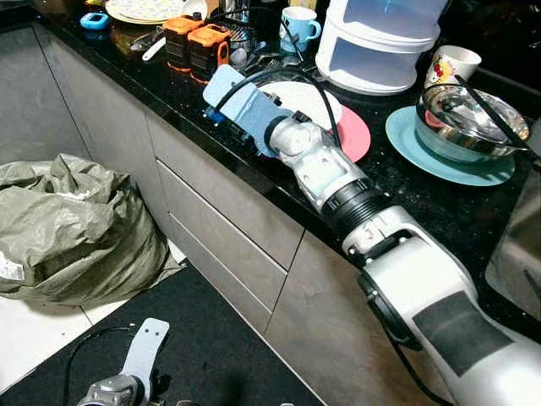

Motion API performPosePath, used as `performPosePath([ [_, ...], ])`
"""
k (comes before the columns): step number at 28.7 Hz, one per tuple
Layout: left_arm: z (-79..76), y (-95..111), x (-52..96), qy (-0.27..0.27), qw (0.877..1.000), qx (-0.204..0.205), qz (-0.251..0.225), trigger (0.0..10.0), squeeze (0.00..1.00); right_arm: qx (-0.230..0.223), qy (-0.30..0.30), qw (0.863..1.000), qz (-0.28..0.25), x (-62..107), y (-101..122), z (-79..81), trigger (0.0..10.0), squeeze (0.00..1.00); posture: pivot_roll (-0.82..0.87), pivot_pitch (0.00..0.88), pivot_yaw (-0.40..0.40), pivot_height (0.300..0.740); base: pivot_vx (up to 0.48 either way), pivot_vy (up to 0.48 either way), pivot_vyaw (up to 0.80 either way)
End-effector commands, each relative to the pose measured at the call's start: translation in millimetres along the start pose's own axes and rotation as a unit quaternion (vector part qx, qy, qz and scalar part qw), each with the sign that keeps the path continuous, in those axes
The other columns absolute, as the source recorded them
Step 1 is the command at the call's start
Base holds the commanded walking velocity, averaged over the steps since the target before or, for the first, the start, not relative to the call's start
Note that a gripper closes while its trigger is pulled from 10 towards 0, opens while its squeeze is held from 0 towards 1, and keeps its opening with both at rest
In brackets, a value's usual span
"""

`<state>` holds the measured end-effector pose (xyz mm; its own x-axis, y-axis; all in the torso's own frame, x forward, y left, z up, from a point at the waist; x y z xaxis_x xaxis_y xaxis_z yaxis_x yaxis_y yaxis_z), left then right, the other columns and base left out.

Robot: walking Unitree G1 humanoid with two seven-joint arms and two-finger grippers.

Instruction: Kitchen organization

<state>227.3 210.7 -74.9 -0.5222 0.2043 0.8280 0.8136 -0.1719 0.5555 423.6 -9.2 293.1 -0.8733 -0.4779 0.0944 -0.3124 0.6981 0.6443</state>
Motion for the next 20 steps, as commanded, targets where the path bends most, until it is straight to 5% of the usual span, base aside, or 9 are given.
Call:
performPosePath([
  [1, -4.4, -9, -1.0, -0.004, 1.000, 0.005, 0.010, 10.0, 0.00, -0.005, 0.005, 1.000, 0.027, 2.5, -10, -9.9, 10.0, 0.00, 0.04, 0.155, -0.060, 0.740, 0.000, 0.000, 0.00],
  [6, -3.3, -9, -0.4, -0.004, 1.000, 0.001, 0.011, 10.0, 0.00, 0.022, 0.007, 0.997, 0.071, 9.6, -21, -27.9, 10.0, 0.00, 0.03, 0.148, -0.050, 0.740, 0.000, 0.000, 0.00],
  [19, -2.4, -9, 0.0, -0.004, 1.000, -0.002, 0.014, 10.0, 0.00, 0.054, 0.039, 0.993, 0.094, 19.5, -29, -39.9, 10.0, 0.00, 0.04, 0.143, -0.039, 0.740, 0.000, 0.000, 0.00],
  [20, -2.3, -9, 0.0, -0.004, 1.000, -0.002, 0.014, 10.0, 0.00, 0.060, 0.043, 0.992, 0.099, 21.0, -30, -41.8, 6.5, 0.00, 0.04, 0.140, -0.036, 0.740, 0.000, 0.000, 0.00],
])
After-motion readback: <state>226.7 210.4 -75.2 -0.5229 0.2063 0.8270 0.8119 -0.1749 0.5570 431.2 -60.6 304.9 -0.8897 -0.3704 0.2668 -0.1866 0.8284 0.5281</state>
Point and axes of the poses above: a point about 5 cm out from each wrist's last joint towards the gripper, its own x axis pointing back from the gripper into the wrist, its own y axis along the axis of the wrist's last joint, z = x × y, the point moved 2 cm from there along -x, pointing out of the wrist towards the gripper, and after that the axes turned 2 degrees about x, right-handed, at the moved point
